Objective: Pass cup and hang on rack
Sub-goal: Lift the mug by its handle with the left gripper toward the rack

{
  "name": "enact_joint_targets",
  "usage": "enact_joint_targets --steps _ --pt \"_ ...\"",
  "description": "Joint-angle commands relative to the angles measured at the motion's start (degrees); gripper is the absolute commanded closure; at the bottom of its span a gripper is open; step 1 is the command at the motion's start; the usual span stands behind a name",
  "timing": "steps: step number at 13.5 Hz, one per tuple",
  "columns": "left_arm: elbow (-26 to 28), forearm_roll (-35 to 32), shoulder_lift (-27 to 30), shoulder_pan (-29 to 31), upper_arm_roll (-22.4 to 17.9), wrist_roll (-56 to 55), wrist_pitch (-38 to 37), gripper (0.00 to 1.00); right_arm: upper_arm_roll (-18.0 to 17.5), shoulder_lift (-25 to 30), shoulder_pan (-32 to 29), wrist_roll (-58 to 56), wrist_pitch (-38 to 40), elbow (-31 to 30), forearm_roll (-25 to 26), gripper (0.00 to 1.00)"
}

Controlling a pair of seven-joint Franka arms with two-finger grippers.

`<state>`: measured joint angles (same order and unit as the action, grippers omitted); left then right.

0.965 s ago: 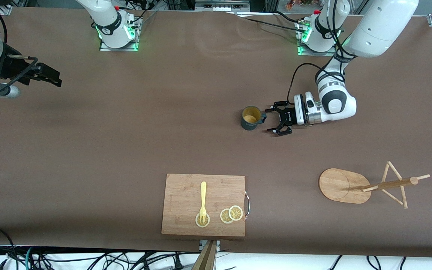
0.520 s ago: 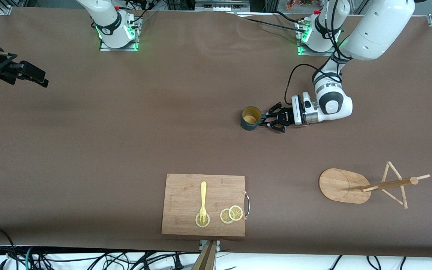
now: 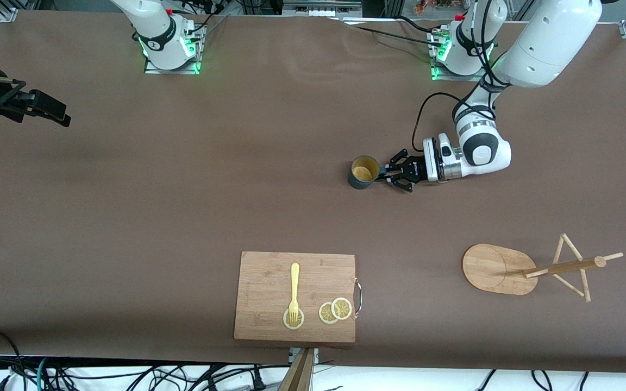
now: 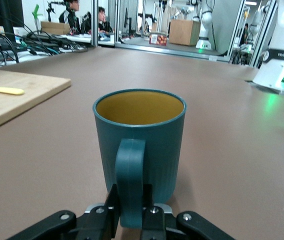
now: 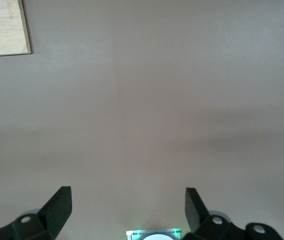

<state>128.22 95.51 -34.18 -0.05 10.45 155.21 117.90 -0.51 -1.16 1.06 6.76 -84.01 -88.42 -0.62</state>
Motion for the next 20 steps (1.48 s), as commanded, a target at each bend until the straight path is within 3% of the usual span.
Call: enact_joint_targets --steps 1,6,15,20 --pt "0.3 0.9 3.9 3.0 0.0 -4.8 -2.2 0.85 -0.5 -0.3 -0.4 -0.5 1.2 1.4 -0.5 0.00" --pt "0.2 -7.5 7.7 12.0 -0.1 -20.4 -4.3 0.85 -0.5 -0.3 -0.4 -0.6 1.3 1.3 -0.3 0.00" --pt "-1.0 -21.8 8.6 27.9 -0.5 -42.9 -14.1 0.89 -0.2 -0.4 -0.6 0.1 3.7 1.2 -0.3 0.00" --pt "-5.9 -28.3 8.9 34.0 -0.7 -62.4 -21.4 0.90 -0.2 -0.5 -0.6 0.2 3.7 1.2 -0.3 0.00"
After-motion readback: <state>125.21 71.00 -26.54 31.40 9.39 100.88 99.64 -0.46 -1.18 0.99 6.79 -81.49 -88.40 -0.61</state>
